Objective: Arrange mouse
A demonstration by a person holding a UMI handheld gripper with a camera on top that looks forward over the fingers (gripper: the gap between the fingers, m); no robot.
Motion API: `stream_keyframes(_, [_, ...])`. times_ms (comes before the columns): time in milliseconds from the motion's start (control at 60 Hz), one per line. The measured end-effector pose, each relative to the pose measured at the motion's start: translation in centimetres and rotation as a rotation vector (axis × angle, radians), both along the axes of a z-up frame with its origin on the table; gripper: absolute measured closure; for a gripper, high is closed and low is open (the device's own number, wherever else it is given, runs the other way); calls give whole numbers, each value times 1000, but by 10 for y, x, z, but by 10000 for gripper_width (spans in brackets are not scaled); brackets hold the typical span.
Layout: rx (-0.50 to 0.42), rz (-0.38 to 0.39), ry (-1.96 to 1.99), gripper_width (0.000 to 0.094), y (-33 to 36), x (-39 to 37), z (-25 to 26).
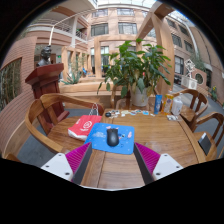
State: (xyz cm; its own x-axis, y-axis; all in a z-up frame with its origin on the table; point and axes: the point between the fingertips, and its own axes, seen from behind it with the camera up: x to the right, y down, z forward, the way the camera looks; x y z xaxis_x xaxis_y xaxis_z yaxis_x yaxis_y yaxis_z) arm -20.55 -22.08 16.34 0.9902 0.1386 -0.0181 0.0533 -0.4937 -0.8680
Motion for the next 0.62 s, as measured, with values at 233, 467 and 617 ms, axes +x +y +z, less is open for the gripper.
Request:
stream_keyframes(233, [12, 14, -18, 83, -55, 1, 13])
stream_keyframes(467, [23, 23, -40, 79, -79, 5, 17])
stream_keyframes(617, [36, 26, -54, 79, -77, 6, 18])
